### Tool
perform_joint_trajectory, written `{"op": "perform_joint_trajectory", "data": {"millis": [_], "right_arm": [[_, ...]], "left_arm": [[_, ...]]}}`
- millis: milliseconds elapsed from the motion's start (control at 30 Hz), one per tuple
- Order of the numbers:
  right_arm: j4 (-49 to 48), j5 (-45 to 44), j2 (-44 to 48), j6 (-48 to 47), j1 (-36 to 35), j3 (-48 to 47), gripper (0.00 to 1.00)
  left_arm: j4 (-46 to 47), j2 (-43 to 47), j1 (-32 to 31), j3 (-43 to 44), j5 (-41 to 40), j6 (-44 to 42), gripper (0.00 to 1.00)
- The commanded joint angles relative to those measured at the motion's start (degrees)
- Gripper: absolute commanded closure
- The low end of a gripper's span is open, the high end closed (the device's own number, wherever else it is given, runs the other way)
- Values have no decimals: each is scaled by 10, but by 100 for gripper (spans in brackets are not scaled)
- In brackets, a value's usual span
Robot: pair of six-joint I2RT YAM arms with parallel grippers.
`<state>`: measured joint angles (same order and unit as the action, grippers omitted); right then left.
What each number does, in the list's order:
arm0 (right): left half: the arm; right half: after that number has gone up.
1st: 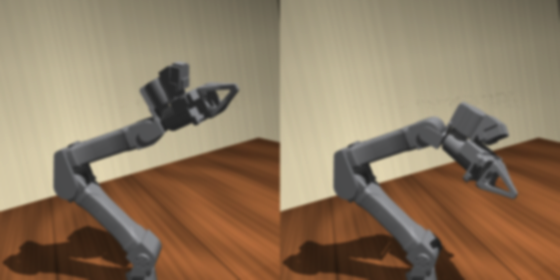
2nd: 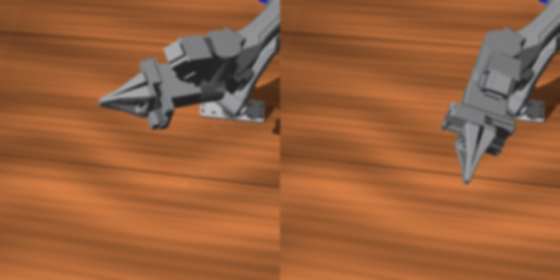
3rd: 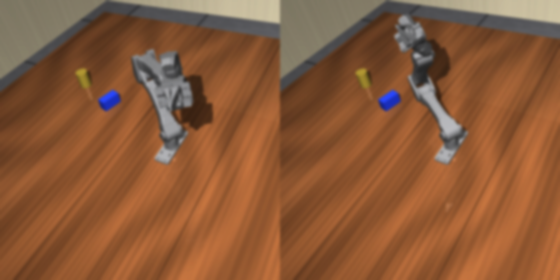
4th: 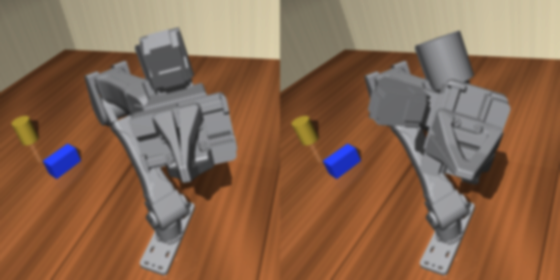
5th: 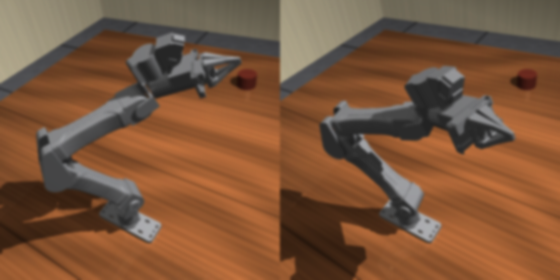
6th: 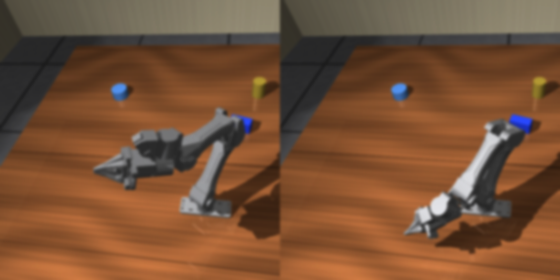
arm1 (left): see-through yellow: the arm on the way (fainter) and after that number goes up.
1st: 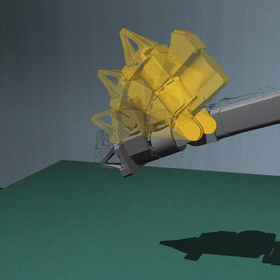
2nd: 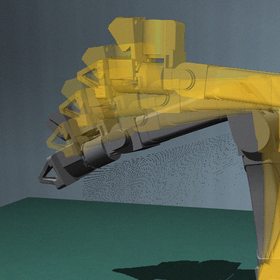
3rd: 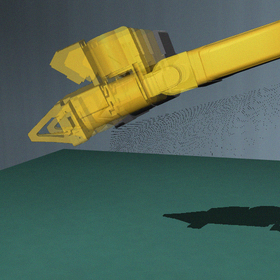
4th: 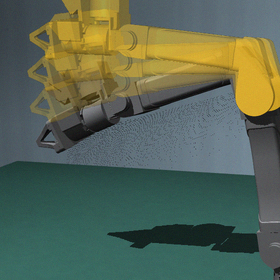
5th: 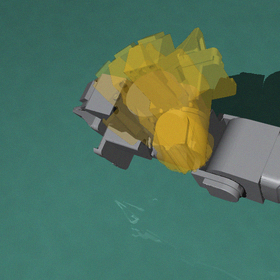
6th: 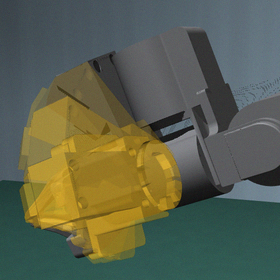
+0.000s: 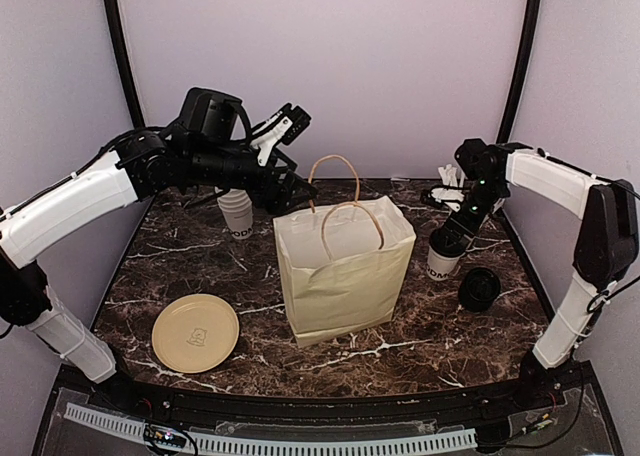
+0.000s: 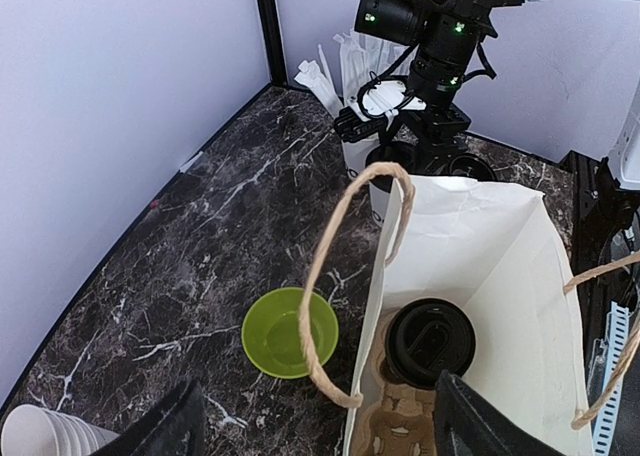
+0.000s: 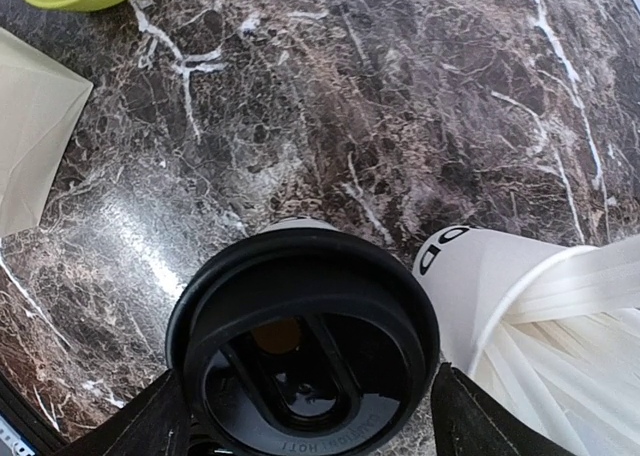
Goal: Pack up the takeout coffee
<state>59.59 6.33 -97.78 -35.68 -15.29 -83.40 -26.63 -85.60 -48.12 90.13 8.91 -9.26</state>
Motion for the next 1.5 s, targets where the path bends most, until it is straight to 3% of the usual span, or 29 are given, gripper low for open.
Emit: {"op": "perform_joint_trajectory", "data": {"millis": [0,267,433,600,733,867,1000,1300,1367,1467], "right_arm": [[-6,-17,7,6,-16,22,19],[5,-12,27,17,-32,22,32],[19,-7,61,23,-44,21,33],[26,15,99,29,-66,39,33],[32,29,123,30,-83,56,33],[42,41,153,23,-97,74,33],[54,59,189,11,-113,99,33],[54,98,231,5,-195,152,32],[51,100,231,6,-214,156,32],[50,103,227,8,-246,152,32]], "left_arm": [[5,9,-1,-9,-10,-4,19],[5,15,0,-20,-12,7,20],[24,-2,0,-14,-29,17,23],[38,-43,0,15,-30,21,34],[31,-80,1,57,-3,17,56],[34,-110,3,99,5,15,87],[41,-136,15,130,13,13,100],[62,-173,34,159,27,19,98],[53,-180,35,164,24,21,90],[39,-186,36,173,11,24,64]]}}
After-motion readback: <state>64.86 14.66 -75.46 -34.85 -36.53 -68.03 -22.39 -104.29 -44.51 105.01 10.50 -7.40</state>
